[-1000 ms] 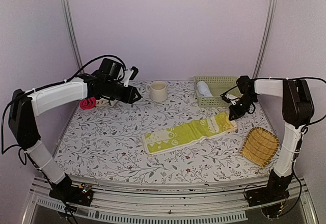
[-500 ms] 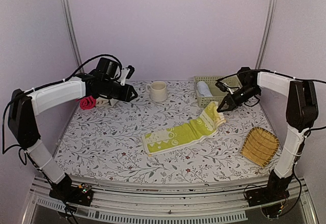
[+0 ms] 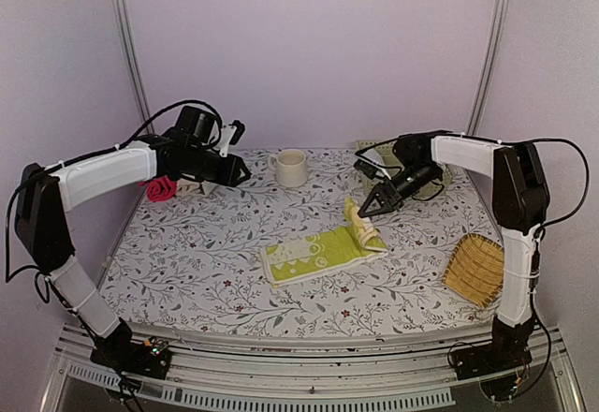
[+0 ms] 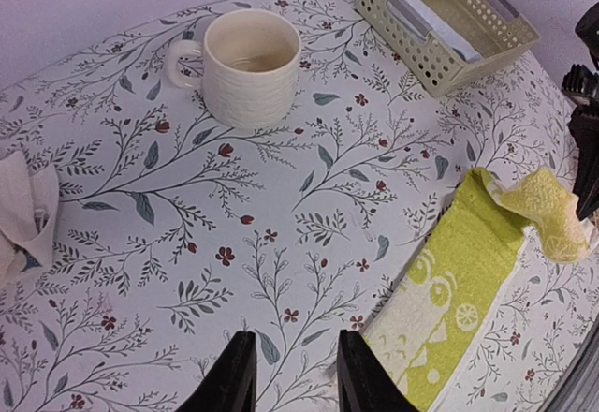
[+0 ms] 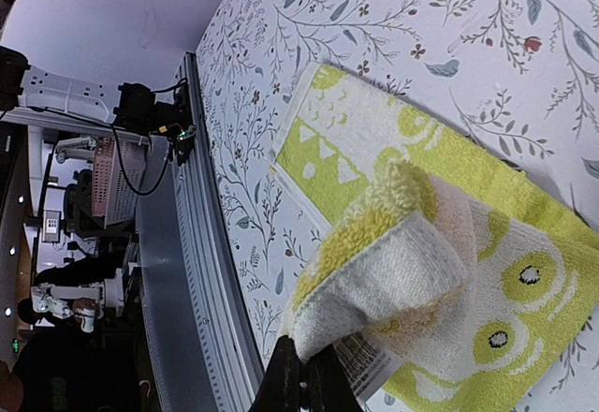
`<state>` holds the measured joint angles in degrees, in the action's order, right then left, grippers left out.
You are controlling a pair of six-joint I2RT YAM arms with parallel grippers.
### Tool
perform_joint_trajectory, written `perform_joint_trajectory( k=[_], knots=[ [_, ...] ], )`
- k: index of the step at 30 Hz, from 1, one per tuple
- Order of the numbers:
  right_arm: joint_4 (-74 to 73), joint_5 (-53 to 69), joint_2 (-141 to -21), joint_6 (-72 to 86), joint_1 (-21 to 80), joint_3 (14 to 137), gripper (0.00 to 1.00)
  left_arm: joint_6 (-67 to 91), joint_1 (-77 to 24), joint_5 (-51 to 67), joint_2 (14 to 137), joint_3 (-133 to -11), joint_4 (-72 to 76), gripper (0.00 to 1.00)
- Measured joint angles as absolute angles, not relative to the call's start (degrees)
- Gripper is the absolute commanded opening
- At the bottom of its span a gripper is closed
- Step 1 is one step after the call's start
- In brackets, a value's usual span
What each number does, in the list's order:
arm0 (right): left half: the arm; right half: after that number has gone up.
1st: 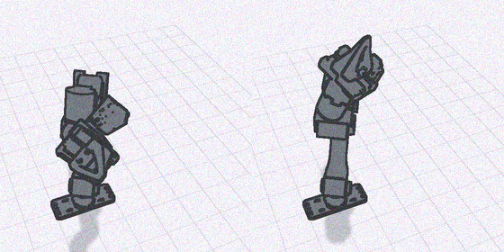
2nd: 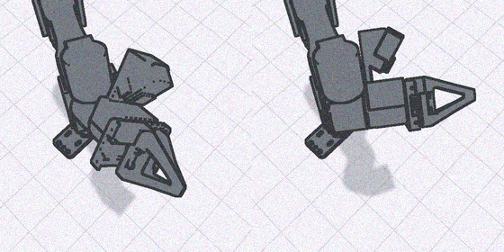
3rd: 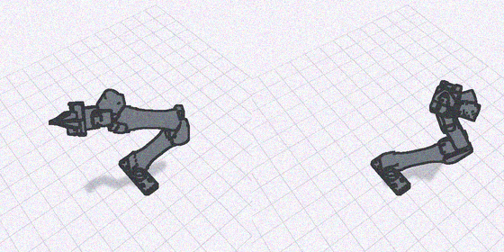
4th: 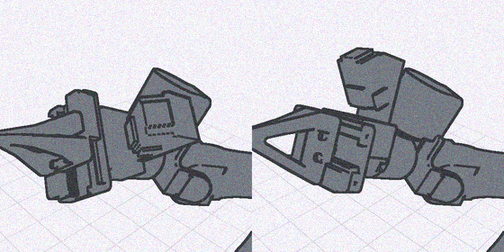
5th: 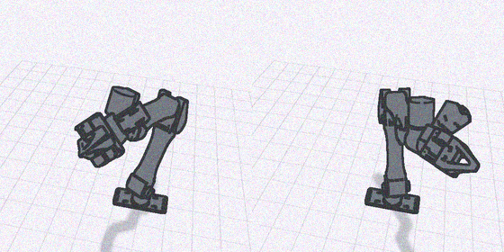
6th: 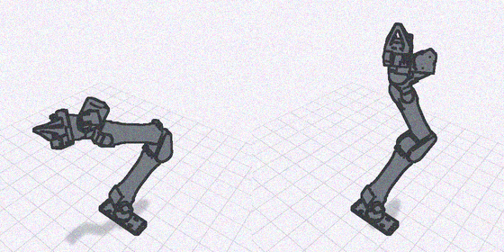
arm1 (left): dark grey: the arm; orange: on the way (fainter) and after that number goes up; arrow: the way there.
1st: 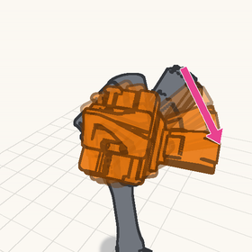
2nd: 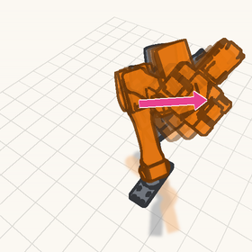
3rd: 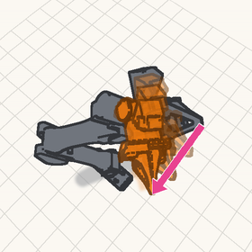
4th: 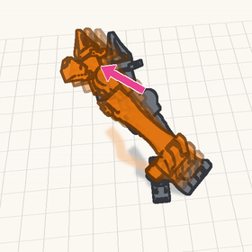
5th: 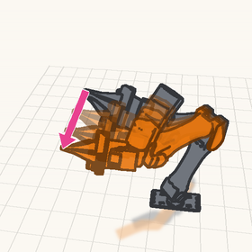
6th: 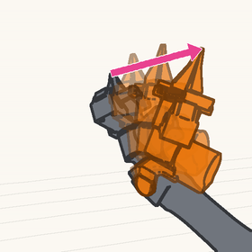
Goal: Roll the towels
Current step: Fold the towel at the center of the board.
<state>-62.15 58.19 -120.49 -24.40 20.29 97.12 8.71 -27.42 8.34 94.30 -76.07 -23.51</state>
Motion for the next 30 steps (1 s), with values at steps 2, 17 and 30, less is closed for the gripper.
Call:
perform_joint_trajectory(
  k=[2, 17, 30],
  knots=[
    [-62.39, 59.16, -121.54, -24.08, 21.85, 97.78, 0.03, 9.08, -27.51, 8.36, 94.30, -75.90, -23.49, 0.32],
    [-58.83, 62.46, -127.04, -17.74, 27.62, 102.50, 0.02, 10.96, -28.38, 5.52, 94.15, -64.93, -27.35, 0.31],
    [-52.42, 62.13, -130.37, -9.50, 29.67, 106.37, 0.03, 6.83, -27.75, -0.73, 88.62, -58.59, -24.27, 0.31]
  ],
)
